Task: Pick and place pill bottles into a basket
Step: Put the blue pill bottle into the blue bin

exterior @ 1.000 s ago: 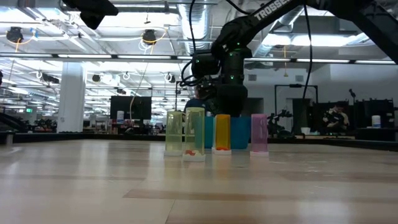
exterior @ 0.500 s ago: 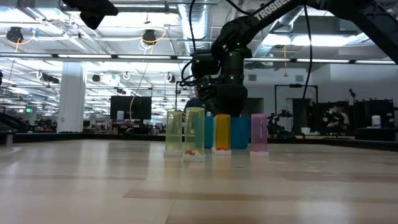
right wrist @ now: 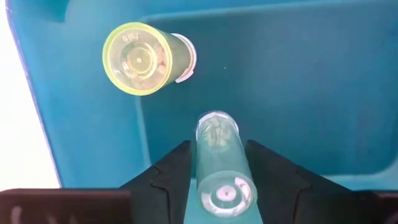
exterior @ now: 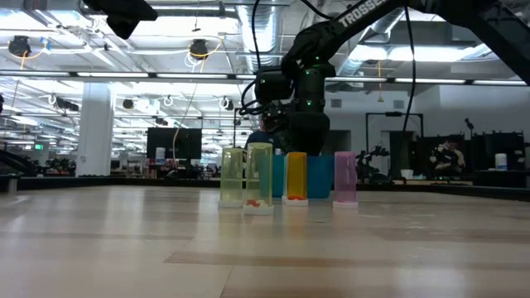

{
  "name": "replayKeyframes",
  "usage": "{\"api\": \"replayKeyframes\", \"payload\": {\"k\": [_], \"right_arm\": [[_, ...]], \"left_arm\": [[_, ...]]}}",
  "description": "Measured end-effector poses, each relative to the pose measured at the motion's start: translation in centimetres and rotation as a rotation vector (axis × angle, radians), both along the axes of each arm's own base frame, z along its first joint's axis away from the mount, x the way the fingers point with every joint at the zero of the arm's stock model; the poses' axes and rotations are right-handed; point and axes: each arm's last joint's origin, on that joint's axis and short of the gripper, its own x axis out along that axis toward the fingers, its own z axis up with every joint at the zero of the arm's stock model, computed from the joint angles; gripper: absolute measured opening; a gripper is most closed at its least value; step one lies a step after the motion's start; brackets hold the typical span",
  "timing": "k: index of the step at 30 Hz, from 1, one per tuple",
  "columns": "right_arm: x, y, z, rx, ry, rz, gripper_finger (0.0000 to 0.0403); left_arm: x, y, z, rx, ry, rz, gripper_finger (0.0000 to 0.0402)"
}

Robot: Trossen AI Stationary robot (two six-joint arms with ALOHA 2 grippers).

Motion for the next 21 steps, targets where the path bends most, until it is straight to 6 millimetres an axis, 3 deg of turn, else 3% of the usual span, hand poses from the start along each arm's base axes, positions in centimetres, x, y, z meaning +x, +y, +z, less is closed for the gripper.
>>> {"api": "replayKeyframes", "payload": {"k": [21], "right_arm": [[-0.13, 0.19, 0.0, 0.001, 0.019, 0.004, 0.0158]], "left_arm": [[0.0, 0.0, -0.01, 0.0, 0.001, 0.0, 0.0]]}}
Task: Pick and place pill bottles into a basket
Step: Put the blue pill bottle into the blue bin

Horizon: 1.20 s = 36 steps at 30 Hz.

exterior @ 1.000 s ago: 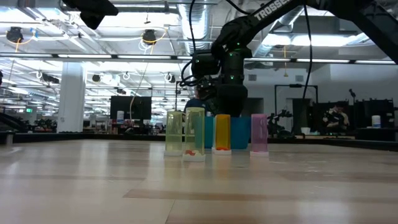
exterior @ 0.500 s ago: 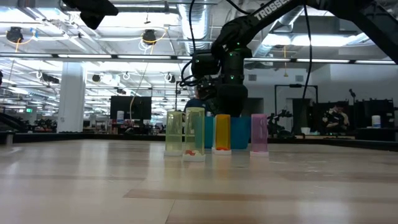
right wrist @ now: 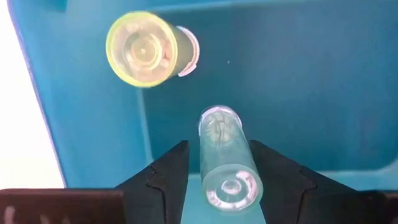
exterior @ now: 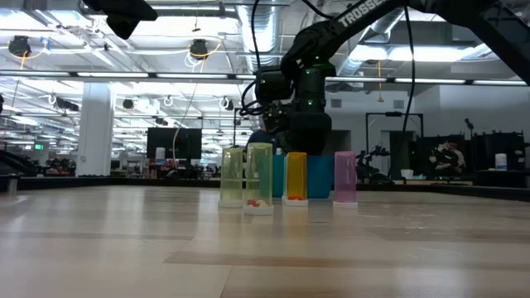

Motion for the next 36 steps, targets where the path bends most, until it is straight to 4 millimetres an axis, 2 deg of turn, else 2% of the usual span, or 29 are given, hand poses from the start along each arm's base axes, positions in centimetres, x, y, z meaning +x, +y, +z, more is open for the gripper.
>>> {"api": "replayKeyframes", "payload": {"k": [7, 36], "right_arm": [[-0.37, 0.11, -0.01, 0.012, 0.038, 0.001, 0.016], [0.02, -0.02, 0.02, -0.004, -0.005, 0.028, 0.0159]], "left_arm": [[-0.01, 0.0, -0.02, 0.0, 0.002, 0.0, 0.0], [-0.03, 0.0, -0.06, 0.001, 0.006, 0.0, 0.0]]}}
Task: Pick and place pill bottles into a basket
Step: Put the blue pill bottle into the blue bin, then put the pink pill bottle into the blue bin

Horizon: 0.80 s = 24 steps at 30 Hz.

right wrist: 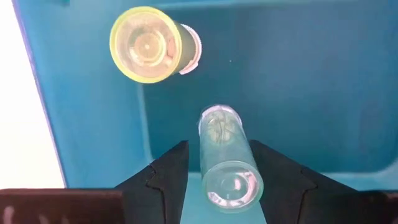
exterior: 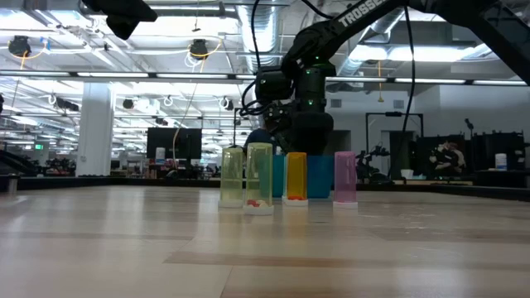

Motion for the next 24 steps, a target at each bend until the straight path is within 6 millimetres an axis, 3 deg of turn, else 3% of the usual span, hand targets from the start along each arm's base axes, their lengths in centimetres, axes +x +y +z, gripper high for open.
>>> {"api": "replayKeyframes", "payload": {"k": [24], "right_arm": [[0.94, -0.29, 0.44, -0.03, -0.09, 0.016, 0.0157]], "left_arm": [[0.0, 0.0, 0.0, 0.0, 0.0, 0.0, 0.0]]}}
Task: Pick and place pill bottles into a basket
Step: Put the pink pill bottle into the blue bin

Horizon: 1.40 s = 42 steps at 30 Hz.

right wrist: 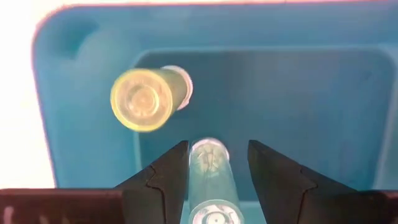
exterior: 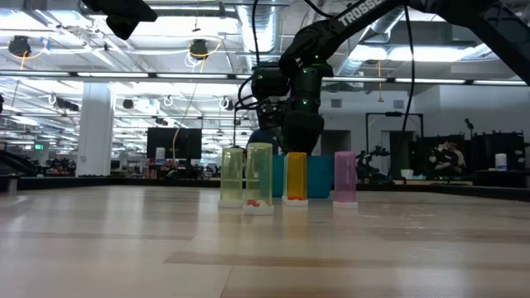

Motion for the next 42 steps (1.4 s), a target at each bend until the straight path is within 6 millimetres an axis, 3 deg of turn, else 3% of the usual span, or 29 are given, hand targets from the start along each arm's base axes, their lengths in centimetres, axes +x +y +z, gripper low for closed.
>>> {"api": "replayKeyframes", "payload": {"k": [11, 17, 23, 26, 32, 42], "right_arm": [[1.0, -0.3, 3.3, -0.037, -0.05, 0.009, 0.0156], [0.3, -0.4, 5.0, -0.109, 0.061, 0.016, 0.0153], [-1.6, 0.5, 6.7, -0.046, 0.267, -0.046, 0.0154], [-2.6, 1.4, 7.4, -0.004, 0.365, -0.086, 0.015], [-2.6, 4.7, 9.5, 0.147, 0.274, -0.094, 0.0145], [-1.5, 11.9, 9.5, 0.11, 0.225, -0.017, 0.0143]], "left_arm": [[0.0, 0.0, 0.0, 0.0, 0.0, 0.0, 0.0], [0.0, 0.0, 0.0, -0.001, 0.0, 0.0, 0.0], [0.0, 0.0, 0.0, -0.002, 0.0, 0.001, 0.0], [0.0, 0.0, 0.0, -0.003, 0.0, 0.001, 0.0], [0.0, 0.0, 0.0, -0.001, 0.001, 0.001, 0.0], [0.0, 0.0, 0.0, -0.005, 0.001, -0.005, 0.0]]}}
